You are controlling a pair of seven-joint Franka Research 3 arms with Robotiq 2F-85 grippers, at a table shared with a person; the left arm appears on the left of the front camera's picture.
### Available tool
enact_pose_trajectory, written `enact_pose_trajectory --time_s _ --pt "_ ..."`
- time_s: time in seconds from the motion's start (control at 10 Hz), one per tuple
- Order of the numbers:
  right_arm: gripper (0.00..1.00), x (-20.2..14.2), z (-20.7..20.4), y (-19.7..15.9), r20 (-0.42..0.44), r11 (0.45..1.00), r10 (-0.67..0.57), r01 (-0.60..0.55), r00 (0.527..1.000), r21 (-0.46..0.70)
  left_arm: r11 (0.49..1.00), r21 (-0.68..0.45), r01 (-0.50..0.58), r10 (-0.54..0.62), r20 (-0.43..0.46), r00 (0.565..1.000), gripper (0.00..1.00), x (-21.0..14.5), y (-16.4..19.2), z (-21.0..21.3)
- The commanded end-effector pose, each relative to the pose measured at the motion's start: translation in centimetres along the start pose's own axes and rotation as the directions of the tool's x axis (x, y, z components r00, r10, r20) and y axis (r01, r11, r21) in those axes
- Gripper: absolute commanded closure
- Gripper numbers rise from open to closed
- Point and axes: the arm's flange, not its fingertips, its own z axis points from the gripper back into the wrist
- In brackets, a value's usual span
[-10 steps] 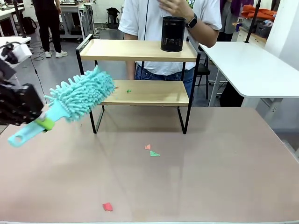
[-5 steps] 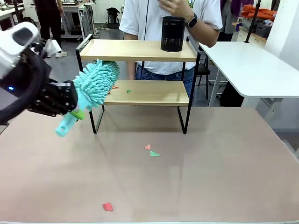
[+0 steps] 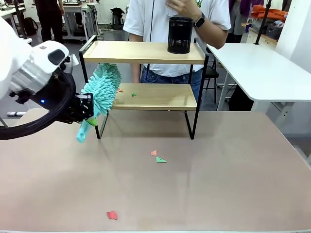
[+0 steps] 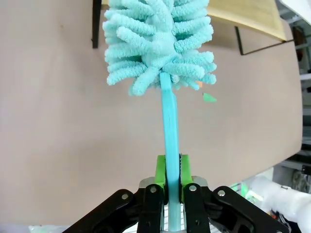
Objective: Clean the shelf.
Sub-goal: Clean the remaining tier of the Shelf with the Duster once objects are removed.
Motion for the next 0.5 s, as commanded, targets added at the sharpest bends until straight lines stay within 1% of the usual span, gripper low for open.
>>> enact_pose_trajectory --time_s 0.0,0.2,0.4 --pt "0.0 0.2 -0.1 0.1 0.013 0.999 0.026 -0.026 1.0 0.019 0.999 -0.001 -0.039 0.039 0.04 0.998 0.88 0.9 -0.8 -1.4" --pt "0.0 0.2 -0.1 0.1 0.013 0.999 0.026 -0.026 1.0 0.019 0.999 0.018 -0.043 0.042 0.063 0.997 0.88 2.2 -1.1 -2.9" --pt "0.0 0.2 -0.1 0.1 0.013 0.999 0.026 -0.026 1.0 0.019 0.996 0.057 -0.071 0.071 0.014 0.997 0.88 3.5 -1.3 -4.1"
